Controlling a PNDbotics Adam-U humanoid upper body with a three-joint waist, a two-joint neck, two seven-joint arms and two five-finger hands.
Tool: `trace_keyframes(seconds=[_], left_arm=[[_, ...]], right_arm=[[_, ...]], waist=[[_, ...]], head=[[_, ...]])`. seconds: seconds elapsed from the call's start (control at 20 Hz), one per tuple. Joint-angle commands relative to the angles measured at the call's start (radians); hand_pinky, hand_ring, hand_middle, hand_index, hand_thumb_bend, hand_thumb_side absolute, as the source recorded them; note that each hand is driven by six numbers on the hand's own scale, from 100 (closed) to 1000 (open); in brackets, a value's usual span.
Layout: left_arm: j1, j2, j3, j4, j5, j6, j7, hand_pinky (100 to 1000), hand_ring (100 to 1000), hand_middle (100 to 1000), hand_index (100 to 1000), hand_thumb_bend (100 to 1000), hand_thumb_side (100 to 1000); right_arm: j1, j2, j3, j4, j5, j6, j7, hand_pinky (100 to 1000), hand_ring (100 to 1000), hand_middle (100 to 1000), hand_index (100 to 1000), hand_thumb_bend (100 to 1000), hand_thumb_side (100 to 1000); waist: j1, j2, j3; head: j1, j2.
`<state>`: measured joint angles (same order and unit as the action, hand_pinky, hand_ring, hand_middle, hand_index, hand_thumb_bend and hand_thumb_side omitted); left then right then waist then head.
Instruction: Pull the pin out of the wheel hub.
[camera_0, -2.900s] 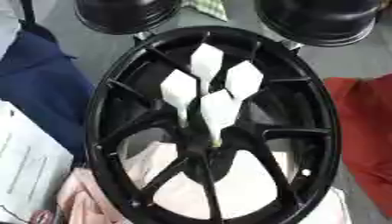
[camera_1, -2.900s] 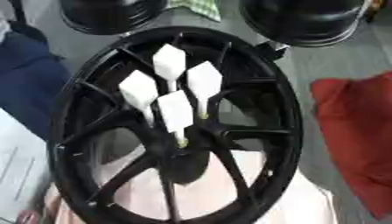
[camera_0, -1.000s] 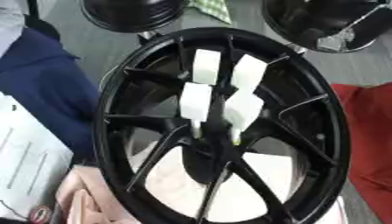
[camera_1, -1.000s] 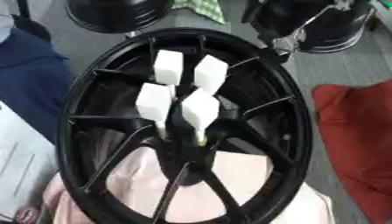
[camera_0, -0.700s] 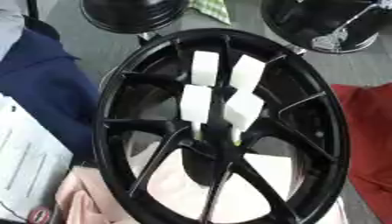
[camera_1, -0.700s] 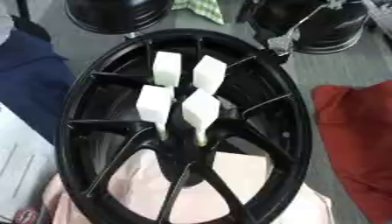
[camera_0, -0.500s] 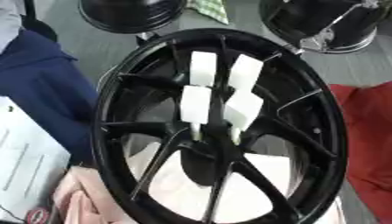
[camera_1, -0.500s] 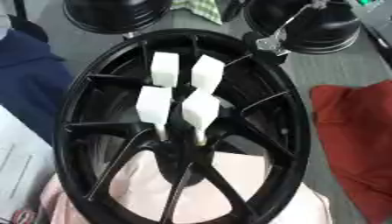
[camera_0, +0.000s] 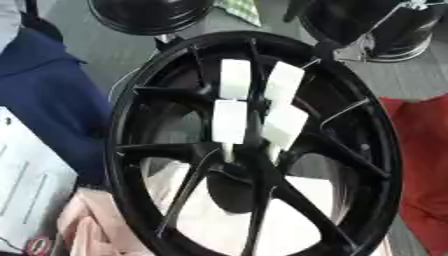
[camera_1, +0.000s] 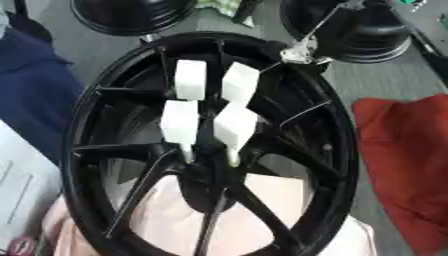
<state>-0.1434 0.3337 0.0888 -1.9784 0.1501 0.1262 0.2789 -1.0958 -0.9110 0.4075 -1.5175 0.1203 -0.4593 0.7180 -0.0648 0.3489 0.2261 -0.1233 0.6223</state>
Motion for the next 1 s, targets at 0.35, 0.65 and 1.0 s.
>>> trace_keyframes(seconds=[0.35,0.65,1.0], left_arm=[[-0.010,0.025,-0.001,-0.022,0.002,-0.004,-0.005,668,674,560,705,581,493],[-0.011,0.026,-0.001,-0.022,0.000,-0.004,-0.006,669,674,558,705,579,493],[-0.012,0.027,-0.002,-0.022,-0.001,-0.005,-0.008,670,674,558,705,577,495]], right_arm=[[-0.017,-0.037,0.014,-0.047,0.004,-0.205,0.161,881,839,786,881,220,288],[0.000,-0.053,0.035,-0.081,0.010,-0.235,0.143,880,838,785,879,234,292],[0.028,-0.087,0.039,-0.161,0.000,-0.256,0.078,877,831,779,873,231,284]], waist=[[0.002,-0.009,0.005],[-0.001,-0.001,0.007],[-0.001,0.014,0.011]], head=[[-0.011,-0.006],[-0.001,-0.013],[0.033,-0.036]])
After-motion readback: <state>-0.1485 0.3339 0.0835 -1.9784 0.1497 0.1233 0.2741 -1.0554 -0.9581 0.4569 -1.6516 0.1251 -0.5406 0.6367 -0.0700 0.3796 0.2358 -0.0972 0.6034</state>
